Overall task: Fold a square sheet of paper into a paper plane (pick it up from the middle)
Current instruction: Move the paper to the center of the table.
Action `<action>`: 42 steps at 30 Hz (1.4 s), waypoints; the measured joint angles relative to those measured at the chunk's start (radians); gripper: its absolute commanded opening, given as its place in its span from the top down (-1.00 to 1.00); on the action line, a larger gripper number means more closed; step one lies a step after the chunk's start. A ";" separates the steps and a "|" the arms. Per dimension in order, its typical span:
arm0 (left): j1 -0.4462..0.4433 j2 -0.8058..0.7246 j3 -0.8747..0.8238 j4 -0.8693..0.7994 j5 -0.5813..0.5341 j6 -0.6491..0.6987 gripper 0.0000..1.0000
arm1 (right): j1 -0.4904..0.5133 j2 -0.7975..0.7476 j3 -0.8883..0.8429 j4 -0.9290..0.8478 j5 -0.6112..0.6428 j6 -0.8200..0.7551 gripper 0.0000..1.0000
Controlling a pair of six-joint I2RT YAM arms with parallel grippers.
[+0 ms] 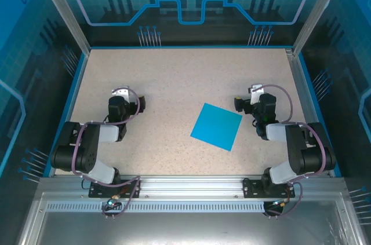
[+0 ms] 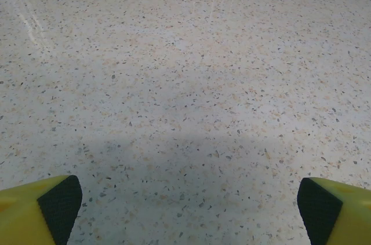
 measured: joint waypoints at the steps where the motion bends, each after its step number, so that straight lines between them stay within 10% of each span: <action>1: 0.000 0.000 0.000 0.000 0.000 0.000 -0.97 | 0.000 0.000 0.000 0.000 0.000 0.000 -0.98; 23: 0.000 -0.015 -0.004 -0.001 0.010 0.015 -0.97 | 0.001 -0.004 0.005 -0.019 -0.027 -0.009 -0.98; 34: 0.015 -0.496 0.185 -0.580 -0.044 -0.225 -0.97 | 0.027 -0.214 0.419 -0.745 -0.041 0.178 -0.98; 42: 0.019 -0.633 0.173 -0.806 0.179 -0.439 -0.97 | 0.183 -0.201 0.419 -1.027 -0.286 0.399 -0.95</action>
